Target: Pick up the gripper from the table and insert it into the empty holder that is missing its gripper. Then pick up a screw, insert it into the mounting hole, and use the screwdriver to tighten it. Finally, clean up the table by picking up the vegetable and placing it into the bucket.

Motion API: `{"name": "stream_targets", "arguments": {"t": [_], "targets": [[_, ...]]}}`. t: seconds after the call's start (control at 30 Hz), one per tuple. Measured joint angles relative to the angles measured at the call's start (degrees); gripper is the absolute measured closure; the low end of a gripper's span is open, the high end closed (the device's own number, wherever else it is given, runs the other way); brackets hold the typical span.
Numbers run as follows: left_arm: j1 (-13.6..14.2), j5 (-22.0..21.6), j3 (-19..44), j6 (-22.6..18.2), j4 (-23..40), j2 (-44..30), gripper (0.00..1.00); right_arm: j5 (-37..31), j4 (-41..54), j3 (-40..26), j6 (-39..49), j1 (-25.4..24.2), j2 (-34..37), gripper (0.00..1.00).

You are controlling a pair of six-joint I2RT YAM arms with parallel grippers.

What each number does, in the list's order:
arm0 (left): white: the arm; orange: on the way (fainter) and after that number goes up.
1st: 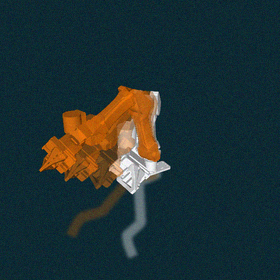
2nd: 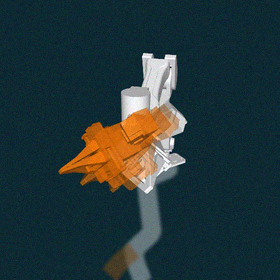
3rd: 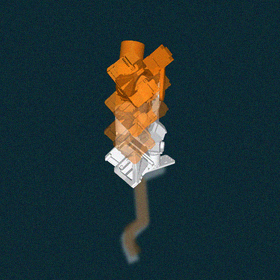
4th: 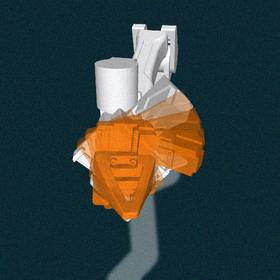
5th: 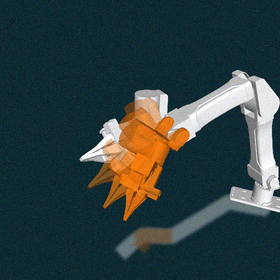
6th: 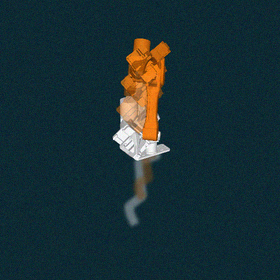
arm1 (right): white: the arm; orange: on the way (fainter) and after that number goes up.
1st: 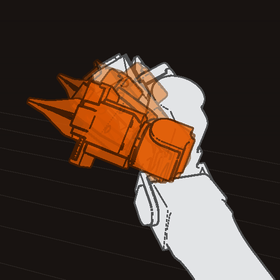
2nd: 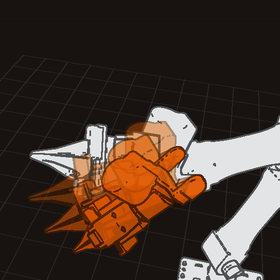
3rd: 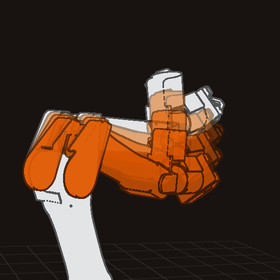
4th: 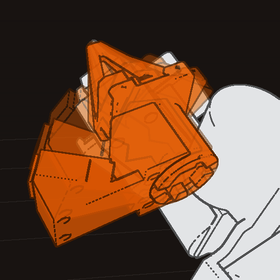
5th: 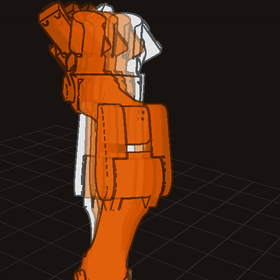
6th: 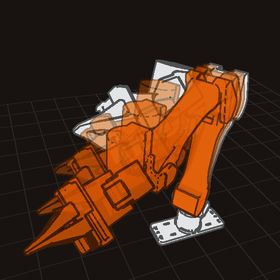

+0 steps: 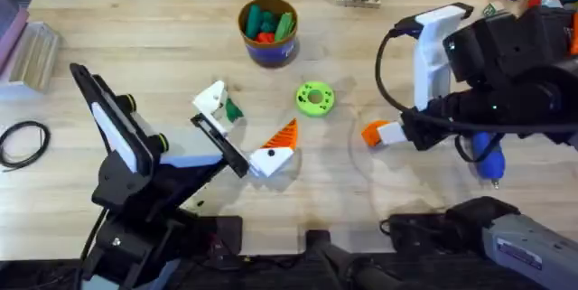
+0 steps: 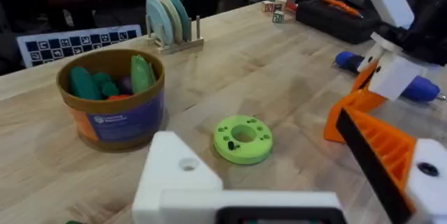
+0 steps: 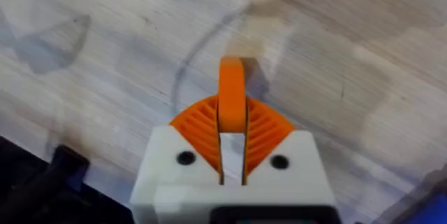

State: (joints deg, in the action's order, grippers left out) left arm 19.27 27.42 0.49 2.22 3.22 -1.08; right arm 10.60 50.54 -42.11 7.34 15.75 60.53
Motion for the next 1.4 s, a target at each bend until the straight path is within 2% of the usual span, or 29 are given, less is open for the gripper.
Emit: {"name": "stream_targets", "arguments": {"t": [0.1, 0.43, 0.47, 0.57, 0.67, 0.73, 0.9, 1.13, 1.23, 1.4], "targets": [[0.0, 0.0, 0.0, 0.0, 0.0, 0.0, 0.016, -0.1, 0.1, -1.0, 0.0, 0.0, 0.0, 0.973], [0.0, 0.0, 0.0, 0.0, 0.0, 0.0, 0.016, 1.3, 2.4, -9.0, 0.0, 0.0, -1.0, 0.989], [0.0, 0.0, 0.0, 0.0, 0.0, 0.0, 0.015, 6.3, -4.1, -9.8, -1.2, 0.0, -3.5, 0.99], [0.0, 0.0, 0.0, 0.0, 0.0, 0.0, 0.015, 14.7, -14.8, -9.6, -4.9, 0.0, -4.4, 0.99], [0.0, 0.0, 0.0, 0.0, 0.0, 0.0, 0.014, 23.2, -25.0, -8.6, -11.1, 0.0, -2.4, 0.991], [0.0, 0.0, 0.0, 0.0, 0.0, 0.0, 0.015, 27.5, -27.8, -8.1, -15.6, 0.0, 0.1, 0.991], [0.0, 1.2, 0.0, 0.0, 0.0, 0.0, 0.015, 37.7, -30.7, -7.4, -24.5, 0.0, 8.5, 0.992], [0.0, 12.0, 0.0, 0.0, 0.1, 0.0, 0.015, 51.3, -30.9, -7.1, -29.4, 0.2, 16.7, 0.992], [0.0, 15.1, 0.0, 0.0, 0.3, 0.0, 0.016, 54.4, -30.9, -7.1, -30.2, 0.4, 18.8, 0.992], [0.0, 17.3, 0.0, 0.0, 0.4, 0.0, 0.015, 56.8, -31.6, -7.1, -31.1, 2.2, 20.6, 0.992]]}}
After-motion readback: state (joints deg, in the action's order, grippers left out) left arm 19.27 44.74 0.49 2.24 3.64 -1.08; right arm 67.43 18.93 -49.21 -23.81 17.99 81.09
